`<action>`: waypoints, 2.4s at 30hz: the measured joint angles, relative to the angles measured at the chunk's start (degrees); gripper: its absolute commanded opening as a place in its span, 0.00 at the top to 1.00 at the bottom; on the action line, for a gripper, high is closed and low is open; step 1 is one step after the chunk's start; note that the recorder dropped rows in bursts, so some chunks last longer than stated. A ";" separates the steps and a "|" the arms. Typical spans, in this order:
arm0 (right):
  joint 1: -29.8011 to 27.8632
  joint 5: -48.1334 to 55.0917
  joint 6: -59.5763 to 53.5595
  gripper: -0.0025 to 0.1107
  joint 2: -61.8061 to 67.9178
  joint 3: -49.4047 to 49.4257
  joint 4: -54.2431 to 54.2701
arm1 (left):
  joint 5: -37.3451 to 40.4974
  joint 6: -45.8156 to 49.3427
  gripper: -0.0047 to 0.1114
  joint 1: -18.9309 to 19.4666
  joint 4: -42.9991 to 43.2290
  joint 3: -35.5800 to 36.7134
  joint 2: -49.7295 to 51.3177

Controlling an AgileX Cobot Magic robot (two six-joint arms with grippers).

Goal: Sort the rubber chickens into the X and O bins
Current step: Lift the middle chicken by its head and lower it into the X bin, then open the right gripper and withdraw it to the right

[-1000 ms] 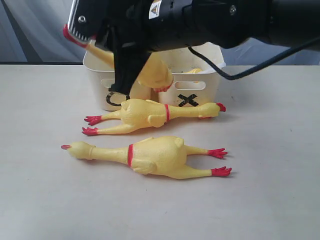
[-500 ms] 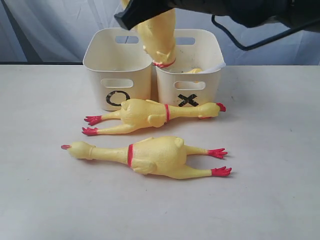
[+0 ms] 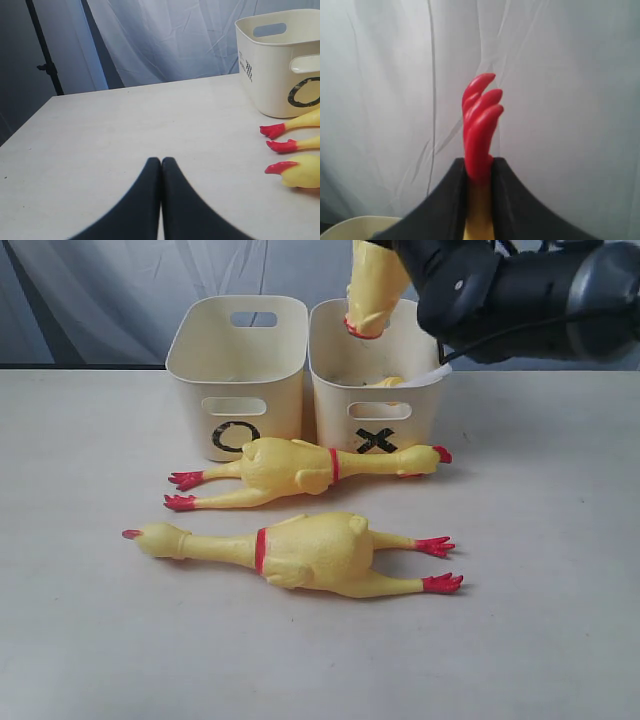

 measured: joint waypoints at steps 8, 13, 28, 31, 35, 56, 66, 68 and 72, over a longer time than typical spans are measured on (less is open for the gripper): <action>-0.10 0.31 -7.70 0.99 12.02 -8.22 -6.74 | 0.00 0.00 0.96 0.00 0.00 0.00 0.00; -0.90 2.55 -13.08 0.99 14.67 -12.33 -8.29 | 0.00 0.00 0.96 0.00 0.00 0.00 0.00; -4.01 8.99 -20.07 0.79 18.22 -13.64 -7.50 | 0.00 0.00 0.96 0.00 0.00 0.00 0.00; -4.01 9.24 -20.20 0.53 18.30 -13.64 -7.27 | 0.00 0.00 0.96 0.00 0.00 0.00 0.00; -4.01 9.01 -20.31 0.39 18.30 -13.64 -7.05 | 0.00 0.00 0.96 0.00 0.00 0.00 0.00; -4.01 19.80 -22.23 0.55 8.99 -13.64 3.04 | 0.00 0.00 0.96 0.00 0.00 0.00 0.00; -7.61 44.88 -26.12 0.98 -2.30 -13.64 10.03 | 0.00 0.00 0.96 0.00 0.00 0.00 0.00; -9.00 49.95 -26.00 0.98 -3.96 -13.64 10.03 | 0.00 0.00 0.96 0.00 0.00 0.00 0.00; -11.40 59.91 -25.88 0.98 -6.62 -13.64 9.31 | 0.00 0.00 0.96 0.00 0.00 0.00 0.00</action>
